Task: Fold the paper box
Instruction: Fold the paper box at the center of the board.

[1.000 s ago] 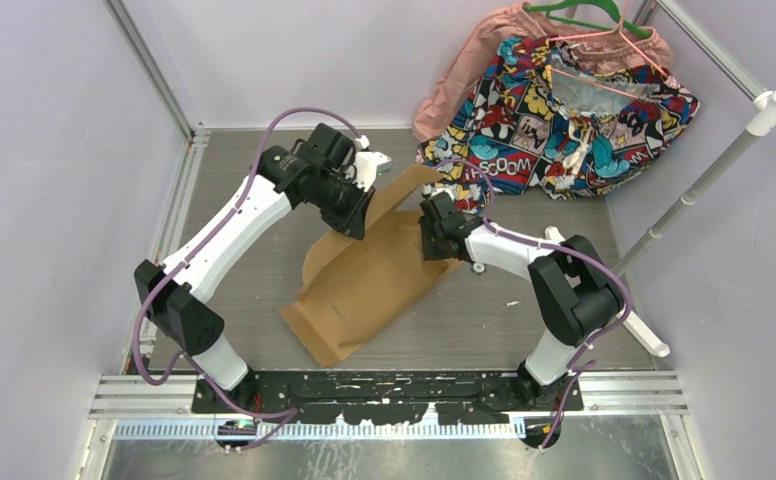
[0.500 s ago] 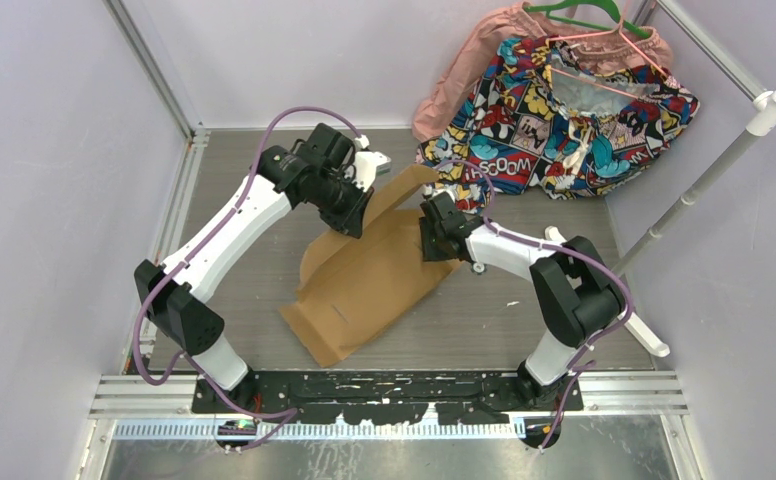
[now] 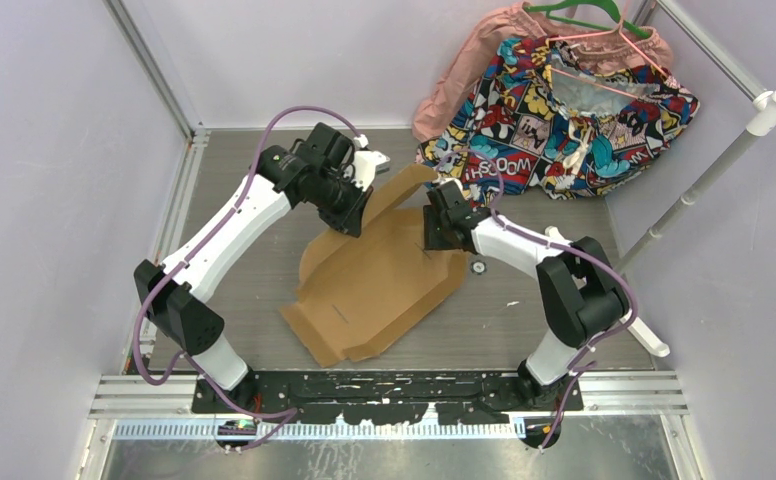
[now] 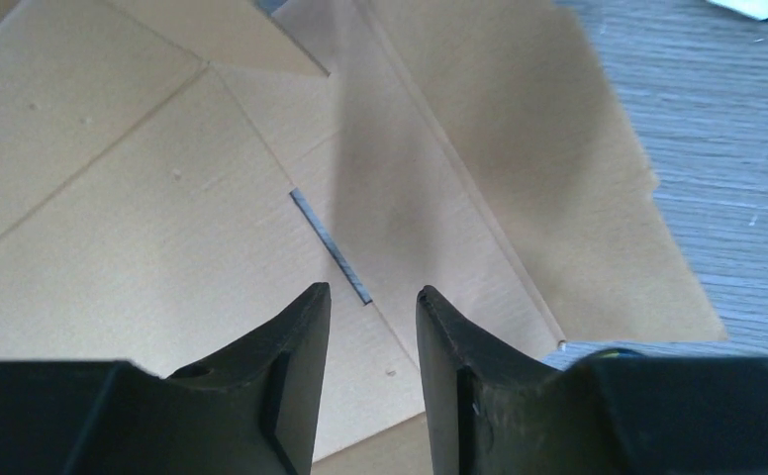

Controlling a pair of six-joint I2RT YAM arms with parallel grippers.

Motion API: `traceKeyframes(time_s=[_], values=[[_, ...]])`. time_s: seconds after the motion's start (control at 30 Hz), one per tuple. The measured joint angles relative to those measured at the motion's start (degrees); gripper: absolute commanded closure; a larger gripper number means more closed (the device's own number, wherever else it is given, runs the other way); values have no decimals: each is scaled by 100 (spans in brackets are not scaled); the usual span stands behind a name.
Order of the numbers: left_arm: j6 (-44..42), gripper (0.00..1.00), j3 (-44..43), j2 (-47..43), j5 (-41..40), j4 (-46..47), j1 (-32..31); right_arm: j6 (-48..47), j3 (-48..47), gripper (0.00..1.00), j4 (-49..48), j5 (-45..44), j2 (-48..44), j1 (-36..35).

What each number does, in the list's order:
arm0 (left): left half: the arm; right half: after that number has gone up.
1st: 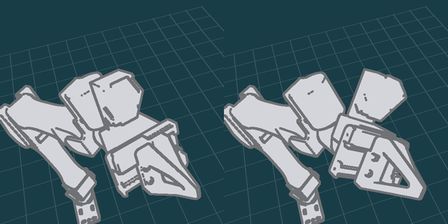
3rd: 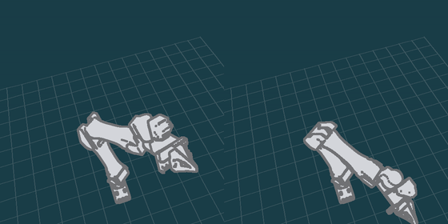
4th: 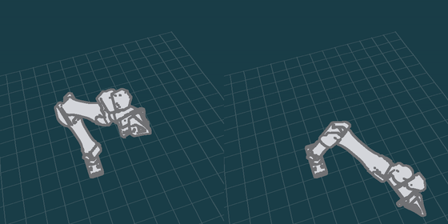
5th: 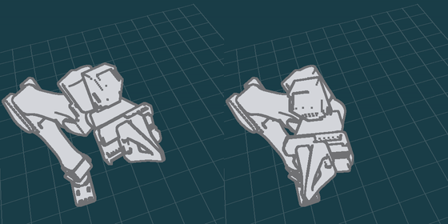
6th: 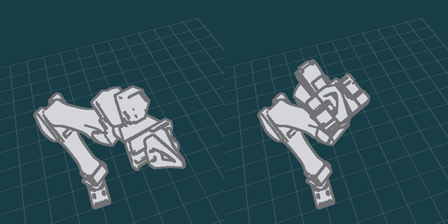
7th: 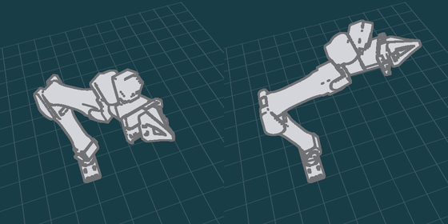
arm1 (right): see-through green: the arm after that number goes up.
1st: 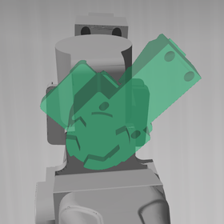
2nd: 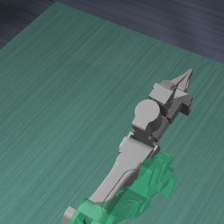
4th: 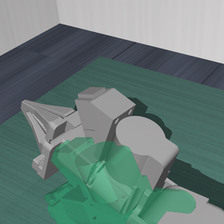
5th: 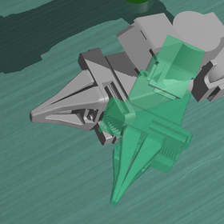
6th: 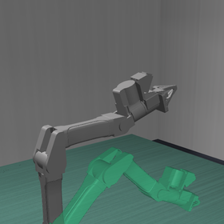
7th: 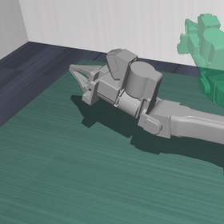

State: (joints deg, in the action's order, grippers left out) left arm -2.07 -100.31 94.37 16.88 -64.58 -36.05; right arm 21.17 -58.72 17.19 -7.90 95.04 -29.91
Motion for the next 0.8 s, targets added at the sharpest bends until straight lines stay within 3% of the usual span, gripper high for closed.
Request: traceKeyframes(time_s=[0.2,0.33,0.47,0.57,0.8], values=[[-2,99,0,0,0,0,4,37,-17,56,173,-9,-291,208],[-11,100,0,0,-17,2,7,168,129,57,369,-50,-1060,260],[-17,100,0,0,-39,2,7,334,496,66,610,-15,-2061,166],[-33,100,0,0,-39,2,13,483,741,73,903,11,-2612,-111],[-85,100,0,0,-39,2,44,1036,1510,73,1484,22,-3257,-1169]])
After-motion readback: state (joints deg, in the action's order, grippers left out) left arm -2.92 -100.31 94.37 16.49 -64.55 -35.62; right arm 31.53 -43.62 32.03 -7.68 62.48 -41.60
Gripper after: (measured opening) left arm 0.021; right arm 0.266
